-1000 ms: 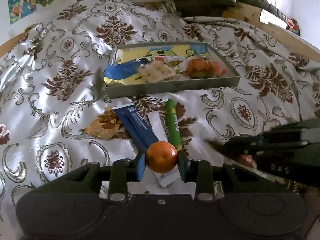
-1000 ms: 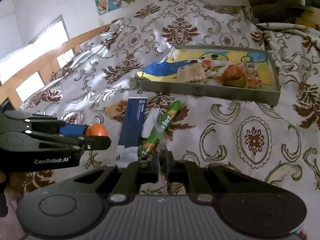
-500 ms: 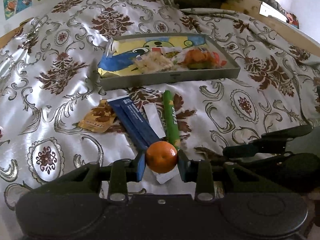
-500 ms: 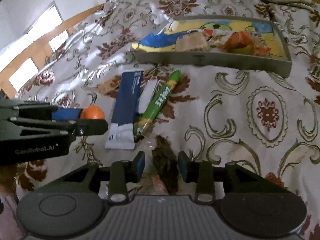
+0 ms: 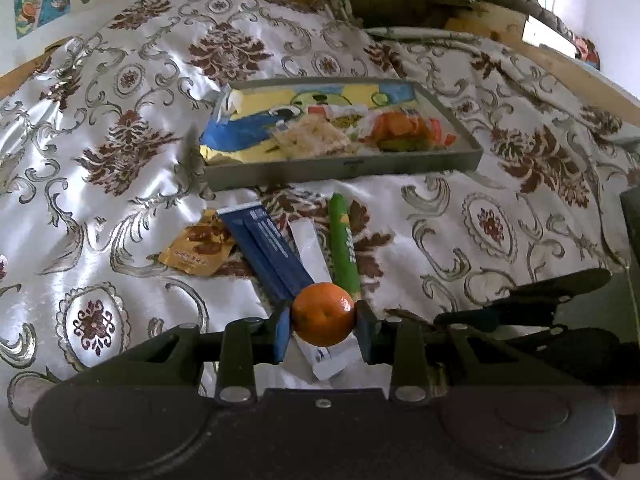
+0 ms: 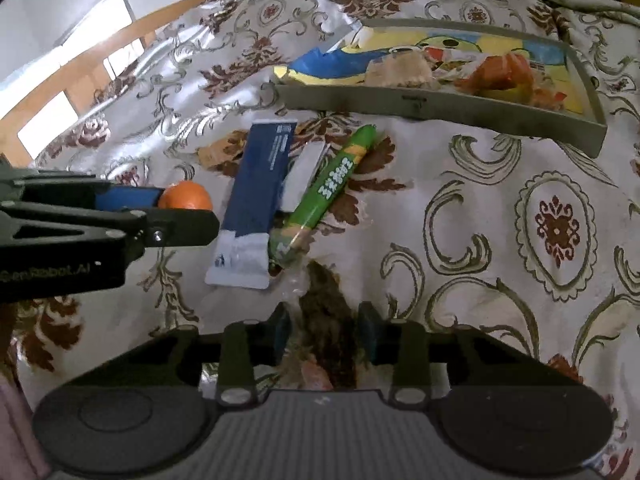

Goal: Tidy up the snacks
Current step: 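Lift and carry the orange and brown packet with both tools over the tray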

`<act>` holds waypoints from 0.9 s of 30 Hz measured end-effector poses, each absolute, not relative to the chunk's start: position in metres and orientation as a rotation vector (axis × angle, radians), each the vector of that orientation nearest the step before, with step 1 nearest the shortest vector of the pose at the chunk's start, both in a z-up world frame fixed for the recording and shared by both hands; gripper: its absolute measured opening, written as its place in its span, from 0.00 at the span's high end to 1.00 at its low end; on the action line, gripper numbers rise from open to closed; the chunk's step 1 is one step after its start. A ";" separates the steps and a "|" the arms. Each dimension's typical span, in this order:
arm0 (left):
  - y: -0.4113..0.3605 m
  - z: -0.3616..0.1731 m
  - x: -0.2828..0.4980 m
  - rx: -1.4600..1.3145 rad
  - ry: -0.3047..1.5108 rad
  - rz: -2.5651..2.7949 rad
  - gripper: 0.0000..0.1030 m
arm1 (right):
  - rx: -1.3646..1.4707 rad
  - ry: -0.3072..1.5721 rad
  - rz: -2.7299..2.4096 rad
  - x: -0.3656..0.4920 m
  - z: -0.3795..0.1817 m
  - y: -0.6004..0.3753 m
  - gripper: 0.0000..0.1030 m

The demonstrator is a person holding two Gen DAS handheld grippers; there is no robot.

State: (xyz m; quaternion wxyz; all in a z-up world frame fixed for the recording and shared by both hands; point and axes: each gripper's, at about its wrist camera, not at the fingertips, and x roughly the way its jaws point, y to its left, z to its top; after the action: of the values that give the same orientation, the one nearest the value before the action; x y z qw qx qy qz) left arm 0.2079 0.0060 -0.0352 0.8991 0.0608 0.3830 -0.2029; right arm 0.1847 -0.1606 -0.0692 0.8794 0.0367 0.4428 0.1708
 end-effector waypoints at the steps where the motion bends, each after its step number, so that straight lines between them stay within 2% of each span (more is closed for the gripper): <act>1: 0.007 -0.034 0.209 0.117 0.785 -0.418 0.66 | 0.085 0.916 0.351 0.184 -0.067 -0.162 0.67; 7: 0.010 -0.030 0.213 0.062 0.759 -0.410 0.66 | 0.214 0.909 0.307 0.190 -0.060 -0.182 0.69; 8: 0.011 -0.030 0.213 0.057 0.758 -0.409 0.66 | 0.244 0.908 0.299 0.190 -0.059 -0.187 0.71; 9: 0.011 -0.030 0.214 0.055 0.756 -0.407 0.66 | 0.270 0.906 0.296 0.192 -0.058 -0.191 0.81; 12: 0.010 -0.031 0.217 0.054 0.754 -0.410 0.66 | 0.320 0.882 0.282 0.195 -0.052 -0.202 0.89; 17: 0.007 -0.035 0.222 0.042 0.765 -0.418 0.66 | 0.353 0.902 0.254 0.204 -0.060 -0.211 0.89; 23: 0.004 -0.038 0.226 0.050 0.772 -0.427 0.66 | 0.277 0.923 0.290 0.206 -0.063 -0.196 0.85; 27: 0.002 -0.036 0.231 0.039 0.764 -0.429 0.66 | 0.239 0.929 0.278 0.208 -0.066 -0.191 0.87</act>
State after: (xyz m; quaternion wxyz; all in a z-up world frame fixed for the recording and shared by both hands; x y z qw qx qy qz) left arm 0.2312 0.0019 -0.0357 0.9053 0.0188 0.3700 -0.2077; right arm 0.2081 -0.1907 -0.0659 0.8779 0.1145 0.4455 0.1333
